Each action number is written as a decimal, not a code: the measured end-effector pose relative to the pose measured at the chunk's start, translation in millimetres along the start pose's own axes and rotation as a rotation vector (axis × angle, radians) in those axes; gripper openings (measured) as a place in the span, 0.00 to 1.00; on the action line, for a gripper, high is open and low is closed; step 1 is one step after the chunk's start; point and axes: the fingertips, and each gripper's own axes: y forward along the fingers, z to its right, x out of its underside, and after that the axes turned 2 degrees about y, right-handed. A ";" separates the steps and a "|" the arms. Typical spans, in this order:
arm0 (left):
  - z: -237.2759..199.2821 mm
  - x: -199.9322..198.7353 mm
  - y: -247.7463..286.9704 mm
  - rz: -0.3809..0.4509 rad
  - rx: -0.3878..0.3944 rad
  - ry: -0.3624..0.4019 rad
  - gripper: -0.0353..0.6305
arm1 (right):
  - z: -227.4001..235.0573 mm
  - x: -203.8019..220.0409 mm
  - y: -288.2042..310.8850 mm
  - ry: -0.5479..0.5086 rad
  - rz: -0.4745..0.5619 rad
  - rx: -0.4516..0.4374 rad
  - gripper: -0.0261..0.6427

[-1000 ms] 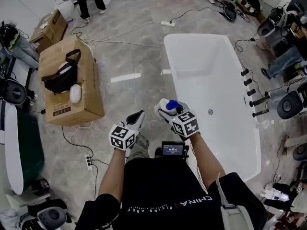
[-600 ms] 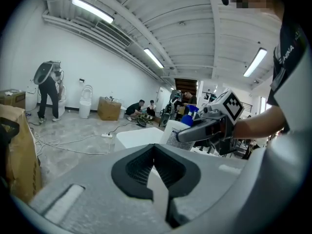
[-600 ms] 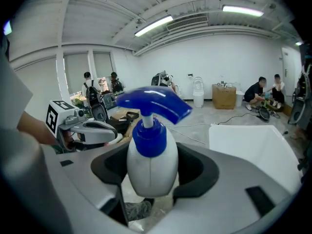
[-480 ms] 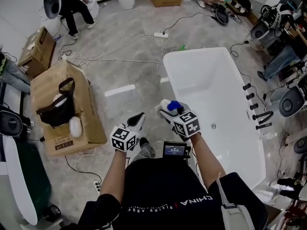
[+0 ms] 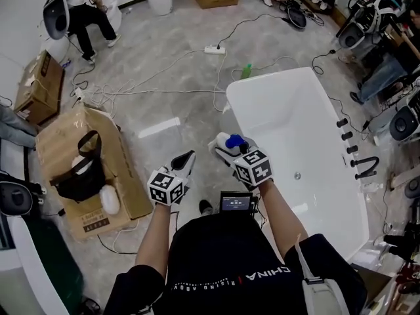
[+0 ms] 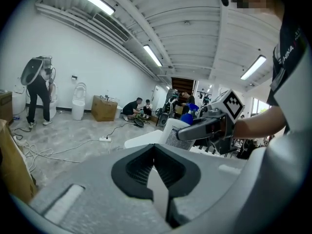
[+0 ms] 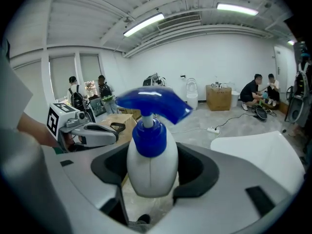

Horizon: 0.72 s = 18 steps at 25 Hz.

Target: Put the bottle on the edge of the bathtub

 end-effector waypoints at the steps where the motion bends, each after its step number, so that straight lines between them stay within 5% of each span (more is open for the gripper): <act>1: -5.8 -2.3 4.3 -0.003 0.005 -0.002 0.07 | 4.3 -3.9 4.8 0.003 -0.002 0.004 0.45; 9: -70.5 -25.7 58.6 -0.002 0.020 -0.018 0.07 | 53.0 -43.7 65.9 0.024 -0.007 0.012 0.45; 18: -186.0 -91.3 153.1 -0.020 0.003 -0.008 0.07 | 139.5 -137.9 159.8 0.039 0.022 -0.008 0.45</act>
